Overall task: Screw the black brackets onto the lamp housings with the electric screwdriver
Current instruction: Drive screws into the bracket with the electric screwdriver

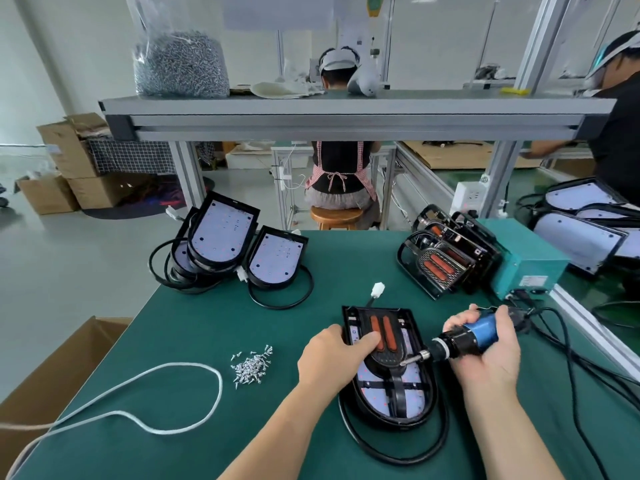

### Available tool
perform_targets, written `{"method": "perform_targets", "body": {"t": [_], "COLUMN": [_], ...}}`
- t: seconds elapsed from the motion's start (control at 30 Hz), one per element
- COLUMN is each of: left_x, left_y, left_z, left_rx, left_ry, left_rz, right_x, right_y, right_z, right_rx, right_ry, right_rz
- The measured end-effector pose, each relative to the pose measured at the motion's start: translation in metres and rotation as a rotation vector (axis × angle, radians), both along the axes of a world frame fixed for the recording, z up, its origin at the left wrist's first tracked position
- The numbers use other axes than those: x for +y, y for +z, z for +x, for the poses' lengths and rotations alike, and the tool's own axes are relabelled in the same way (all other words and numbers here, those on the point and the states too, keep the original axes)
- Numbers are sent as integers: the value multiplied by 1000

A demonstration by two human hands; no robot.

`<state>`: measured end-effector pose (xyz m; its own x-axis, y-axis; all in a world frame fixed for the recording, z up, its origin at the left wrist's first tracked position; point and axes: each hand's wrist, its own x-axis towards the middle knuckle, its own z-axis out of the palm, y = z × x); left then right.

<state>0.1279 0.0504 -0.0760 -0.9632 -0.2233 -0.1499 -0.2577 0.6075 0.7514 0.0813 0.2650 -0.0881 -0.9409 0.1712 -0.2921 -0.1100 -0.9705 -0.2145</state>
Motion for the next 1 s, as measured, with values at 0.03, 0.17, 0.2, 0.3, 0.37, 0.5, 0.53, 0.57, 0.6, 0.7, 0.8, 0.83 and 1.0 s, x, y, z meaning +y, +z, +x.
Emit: {"method": "perform_targets", "body": {"t": [0.03,0.17,0.2,0.3,0.37,0.5,0.53,0.57,0.6,0.7,0.8,0.83,1.0], "left_x": [0,-10,-18,-49,-71,-108,-114,-118,-121,-125,-123,-123,-121], "left_y": [-1,-1,-2,-1,2,8,8,8,7,7,9,10,9], "left_z": [1,2,2,1,0,-1,-1,-1,-1,-3,-4,-5,-8], "left_rx": [22,72,85,155,183,119,86,53,26,-36,-78,-90,-126], "left_ry": [9,59,76,170,274,351,341,330,320,300,277,266,209], "left_rz": [-16,-18,-27,-90,-126,-207,-225,-239,-249,-255,-268,-277,-395], "right_x": [1,3,3,3,2,1,2,2,2,1,2,2,2], "right_y": [-1,-1,-1,-3,-4,-5,-5,-5,-5,-5,-4,-4,-5], "right_z": [-1,-1,-1,0,0,0,0,0,0,0,1,1,1], "right_rx": [2,15,16,27,40,54,57,59,60,59,57,57,52], "right_ry": [1,5,10,30,35,29,28,28,31,33,25,23,28], "right_rz": [-3,6,10,26,58,72,69,66,65,64,60,59,61]}}
